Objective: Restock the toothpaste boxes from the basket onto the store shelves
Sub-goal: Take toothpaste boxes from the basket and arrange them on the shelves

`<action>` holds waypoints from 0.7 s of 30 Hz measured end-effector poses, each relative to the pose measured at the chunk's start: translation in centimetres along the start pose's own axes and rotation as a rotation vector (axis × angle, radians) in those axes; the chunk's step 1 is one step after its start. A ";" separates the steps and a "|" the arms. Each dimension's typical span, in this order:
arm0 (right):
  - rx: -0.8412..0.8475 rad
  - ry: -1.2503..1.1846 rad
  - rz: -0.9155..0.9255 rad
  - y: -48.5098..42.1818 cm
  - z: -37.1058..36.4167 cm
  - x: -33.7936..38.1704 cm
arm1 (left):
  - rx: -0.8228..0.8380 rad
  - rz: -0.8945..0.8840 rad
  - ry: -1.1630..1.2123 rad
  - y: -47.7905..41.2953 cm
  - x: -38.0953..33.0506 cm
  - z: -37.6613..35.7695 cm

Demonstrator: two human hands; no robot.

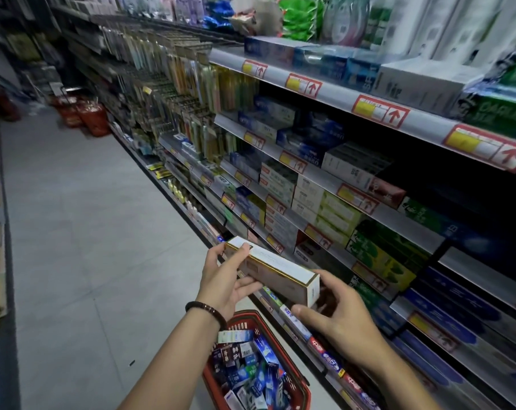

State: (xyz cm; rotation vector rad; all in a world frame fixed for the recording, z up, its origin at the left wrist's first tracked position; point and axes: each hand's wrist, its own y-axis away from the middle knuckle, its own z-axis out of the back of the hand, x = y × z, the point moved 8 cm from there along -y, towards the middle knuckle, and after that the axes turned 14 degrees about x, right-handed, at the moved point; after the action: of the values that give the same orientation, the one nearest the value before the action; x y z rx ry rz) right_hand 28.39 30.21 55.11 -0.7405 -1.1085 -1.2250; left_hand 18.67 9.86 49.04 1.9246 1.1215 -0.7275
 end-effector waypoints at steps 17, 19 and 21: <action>-0.251 -0.247 0.153 1.7 3.7 1.1 | 0.149 -0.131 -0.050 2.4 -3.6 -3.4; -0.266 -0.284 0.165 1.8 4.0 1.1 | 0.166 -0.136 -0.058 2.5 -3.7 -3.6; -0.283 -0.304 0.180 2.0 4.4 1.2 | 0.185 -0.143 -0.068 2.5 -3.7 -4.0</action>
State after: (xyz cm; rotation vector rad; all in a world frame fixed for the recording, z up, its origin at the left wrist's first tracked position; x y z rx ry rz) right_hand 29.19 34.28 57.96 -1.2480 -1.0953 -1.1515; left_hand 19.59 10.82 54.95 1.9695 1.1944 -0.9984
